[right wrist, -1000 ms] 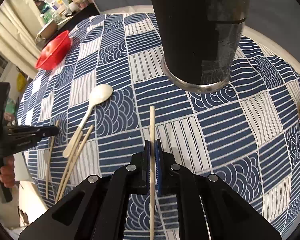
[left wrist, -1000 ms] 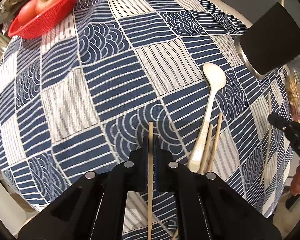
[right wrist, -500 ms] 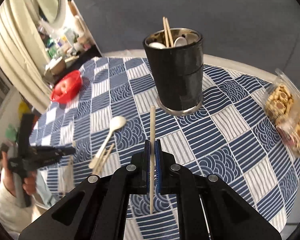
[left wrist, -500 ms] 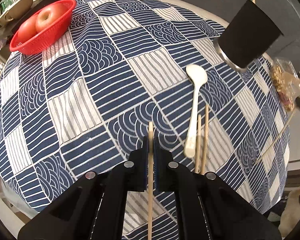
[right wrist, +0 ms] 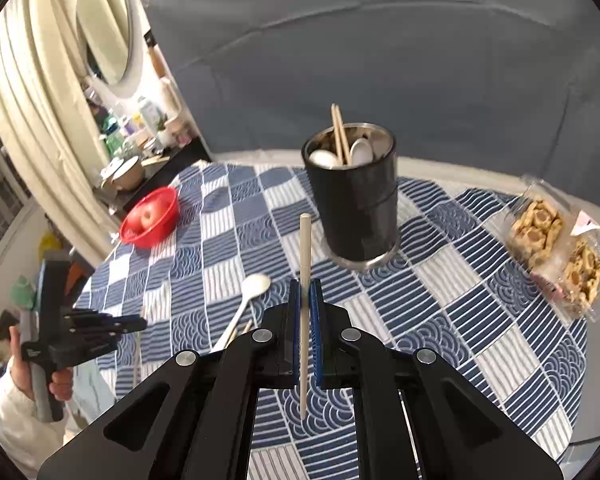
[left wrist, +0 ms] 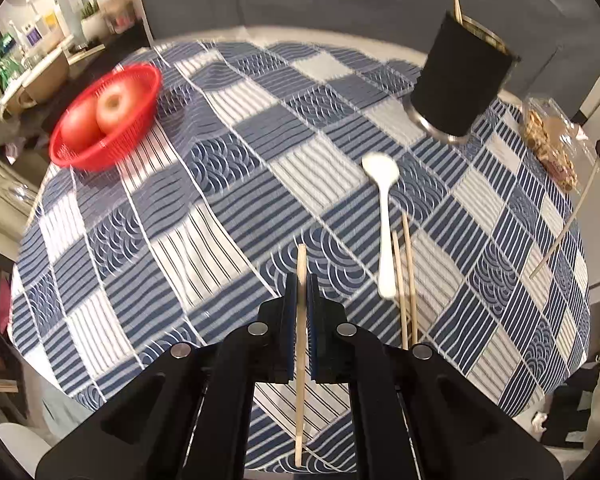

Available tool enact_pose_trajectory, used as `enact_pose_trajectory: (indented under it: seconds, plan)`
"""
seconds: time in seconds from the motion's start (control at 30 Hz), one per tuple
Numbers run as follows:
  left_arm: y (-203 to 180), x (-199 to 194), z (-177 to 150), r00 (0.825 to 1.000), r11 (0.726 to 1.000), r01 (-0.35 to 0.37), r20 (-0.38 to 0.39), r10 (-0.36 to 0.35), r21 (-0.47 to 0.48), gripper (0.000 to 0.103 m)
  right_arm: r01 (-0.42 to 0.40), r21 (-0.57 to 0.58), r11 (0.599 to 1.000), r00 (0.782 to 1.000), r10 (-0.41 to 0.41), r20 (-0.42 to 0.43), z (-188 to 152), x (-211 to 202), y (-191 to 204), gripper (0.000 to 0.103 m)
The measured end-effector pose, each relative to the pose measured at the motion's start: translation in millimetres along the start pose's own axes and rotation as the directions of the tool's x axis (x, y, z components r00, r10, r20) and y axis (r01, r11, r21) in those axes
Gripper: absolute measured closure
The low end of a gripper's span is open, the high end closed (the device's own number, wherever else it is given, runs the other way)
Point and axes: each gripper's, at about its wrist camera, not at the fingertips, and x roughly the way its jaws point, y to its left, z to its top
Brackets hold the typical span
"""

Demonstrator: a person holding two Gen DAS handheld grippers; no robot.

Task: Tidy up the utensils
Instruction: 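Carry both chopsticks over the black cup with both grippers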

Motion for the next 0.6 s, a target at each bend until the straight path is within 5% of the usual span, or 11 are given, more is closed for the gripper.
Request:
enact_pose_trajectory:
  seconds: [0.33, 0.6]
  plan:
    - [11.4, -26.7, 44.2, 0.997, 0.998, 0.046, 0.064, -0.049, 0.047, 0.098, 0.062, 0.027, 0.998, 0.994, -0.064, 0.093, 28.0, -21.9, 13.2, 0.098]
    - [25.2, -32.3, 83.5, 0.982, 0.977, 0.153, 0.091, -0.167, 0.152, 0.098, 0.114, 0.122, 0.986, 0.979, -0.132, 0.156, 48.6, -35.7, 32.3, 0.098]
